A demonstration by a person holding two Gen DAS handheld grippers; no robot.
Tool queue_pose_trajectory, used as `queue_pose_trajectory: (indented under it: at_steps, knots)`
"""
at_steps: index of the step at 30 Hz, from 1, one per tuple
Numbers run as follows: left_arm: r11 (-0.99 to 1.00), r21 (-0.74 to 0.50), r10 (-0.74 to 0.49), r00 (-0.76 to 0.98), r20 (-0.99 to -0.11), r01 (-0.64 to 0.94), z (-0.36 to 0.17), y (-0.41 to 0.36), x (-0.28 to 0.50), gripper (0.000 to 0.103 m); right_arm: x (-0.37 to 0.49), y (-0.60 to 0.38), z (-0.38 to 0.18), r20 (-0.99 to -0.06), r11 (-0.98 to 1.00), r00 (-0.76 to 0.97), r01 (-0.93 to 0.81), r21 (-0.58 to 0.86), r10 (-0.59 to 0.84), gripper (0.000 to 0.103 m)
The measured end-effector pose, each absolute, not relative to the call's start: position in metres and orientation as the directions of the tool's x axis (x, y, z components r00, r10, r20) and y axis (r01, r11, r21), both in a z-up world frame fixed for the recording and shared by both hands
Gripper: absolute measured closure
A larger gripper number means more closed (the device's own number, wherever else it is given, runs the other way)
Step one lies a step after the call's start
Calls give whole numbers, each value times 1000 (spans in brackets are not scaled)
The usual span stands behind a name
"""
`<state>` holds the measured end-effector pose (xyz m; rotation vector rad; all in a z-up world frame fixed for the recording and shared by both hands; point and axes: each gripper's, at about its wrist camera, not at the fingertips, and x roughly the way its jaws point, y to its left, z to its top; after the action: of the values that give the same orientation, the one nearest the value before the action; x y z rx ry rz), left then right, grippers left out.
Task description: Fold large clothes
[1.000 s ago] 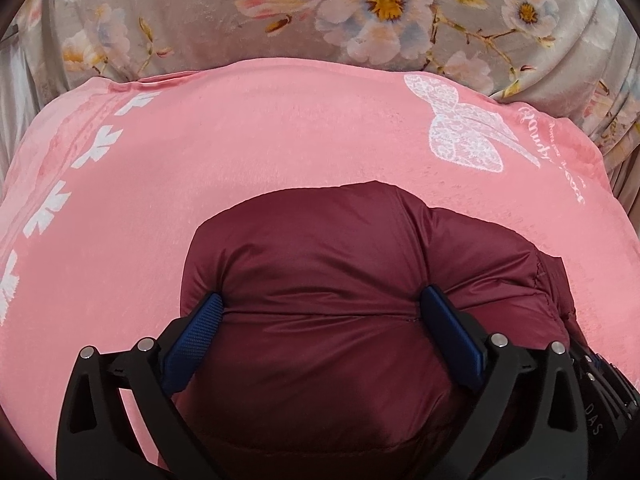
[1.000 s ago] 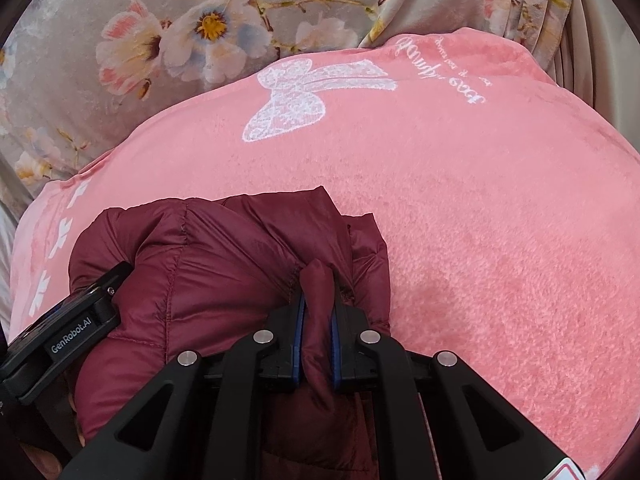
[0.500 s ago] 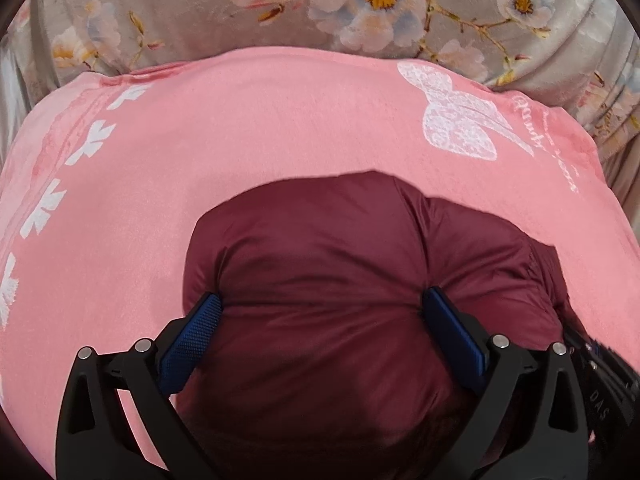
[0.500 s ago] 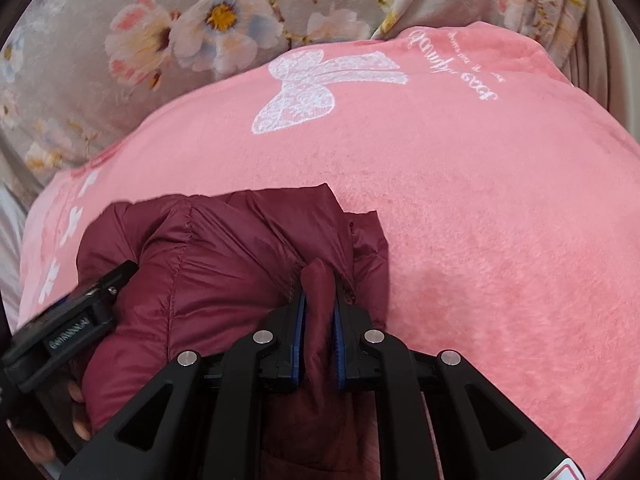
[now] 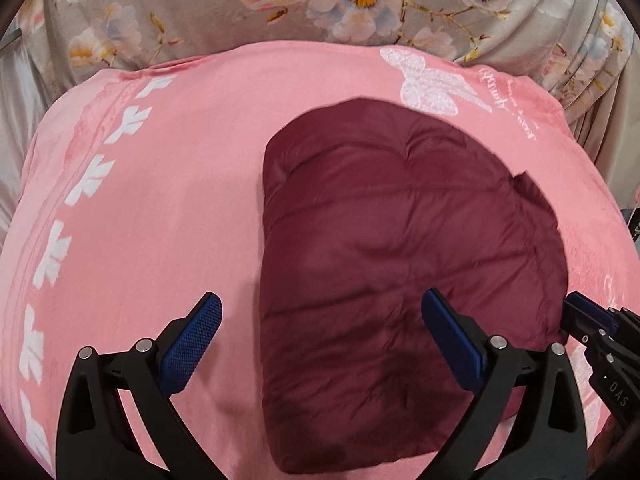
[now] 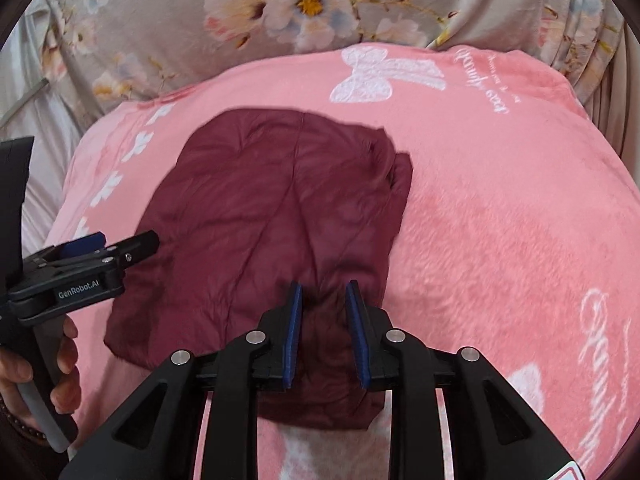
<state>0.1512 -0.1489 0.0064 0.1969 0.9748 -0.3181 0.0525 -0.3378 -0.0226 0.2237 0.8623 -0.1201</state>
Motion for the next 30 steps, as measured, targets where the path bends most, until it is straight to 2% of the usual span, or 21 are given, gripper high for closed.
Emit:
queue_pose_trajectory:
  at_steps: [4,9,14,30]
  knots:
    - [937,42,-145,498,-855,347,-10,-138,143,5,43,-337,-40,-786,969,617,220,113,-48,80]
    - [944,24,-150,491,-858,330,-23,-127,139,5,32,-347,-59,-795,957,606,246,155,-27,84]
    - [941,54,-132,511,-849,334,-28,-131,134,5,28,-344,-69,-790,954,613,258,156,-36,85]
    - [941,48,-137,505,-852,336,-32,-129,135,5,13,-356,-65,-794,930,607,303,207,-21,86]
